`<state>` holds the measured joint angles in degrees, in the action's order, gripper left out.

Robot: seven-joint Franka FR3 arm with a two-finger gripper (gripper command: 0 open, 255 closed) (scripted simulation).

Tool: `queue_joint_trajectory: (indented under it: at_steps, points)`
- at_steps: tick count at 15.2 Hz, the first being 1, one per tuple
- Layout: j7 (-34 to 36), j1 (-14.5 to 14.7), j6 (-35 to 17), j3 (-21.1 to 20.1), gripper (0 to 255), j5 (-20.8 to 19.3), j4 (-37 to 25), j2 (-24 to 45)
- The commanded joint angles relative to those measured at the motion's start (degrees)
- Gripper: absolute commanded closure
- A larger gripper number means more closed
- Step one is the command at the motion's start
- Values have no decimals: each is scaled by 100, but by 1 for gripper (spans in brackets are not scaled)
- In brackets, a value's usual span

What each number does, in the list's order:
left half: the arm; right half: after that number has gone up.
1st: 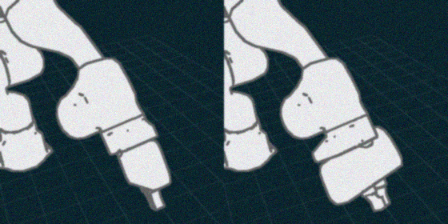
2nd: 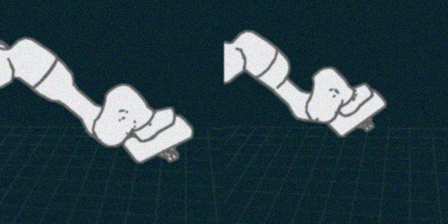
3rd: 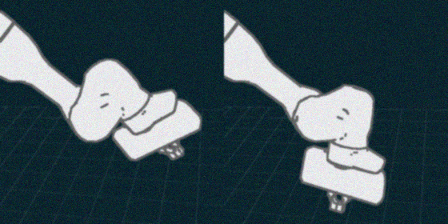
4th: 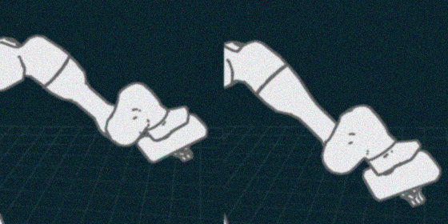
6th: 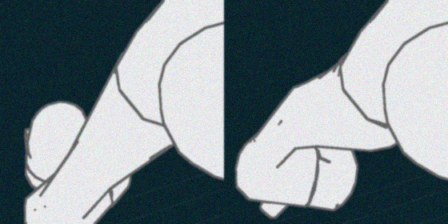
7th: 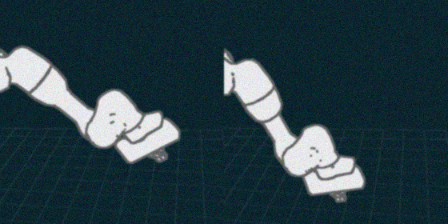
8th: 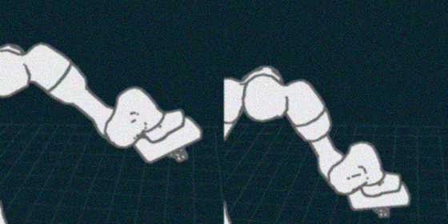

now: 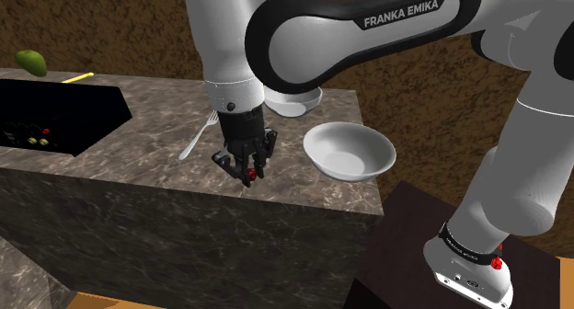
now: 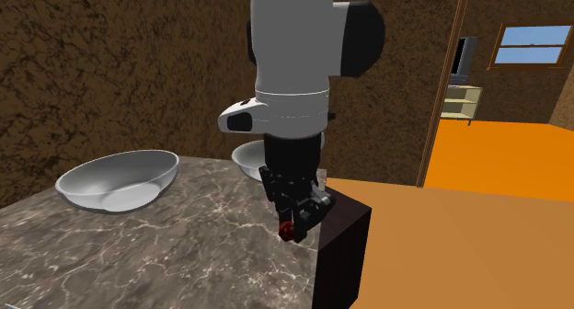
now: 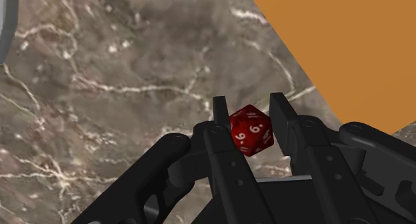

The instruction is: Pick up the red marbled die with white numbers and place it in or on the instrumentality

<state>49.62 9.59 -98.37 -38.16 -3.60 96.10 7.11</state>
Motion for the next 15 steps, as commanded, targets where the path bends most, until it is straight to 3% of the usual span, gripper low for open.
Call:
queue_joint_trajectory:
  at_steps: [1, 15]
  points:
    - [-5, 1, 115, -1, 255, 1, -116, -1]
    - [83, 133, 1269, -48, 255, -134, -1450, 227]
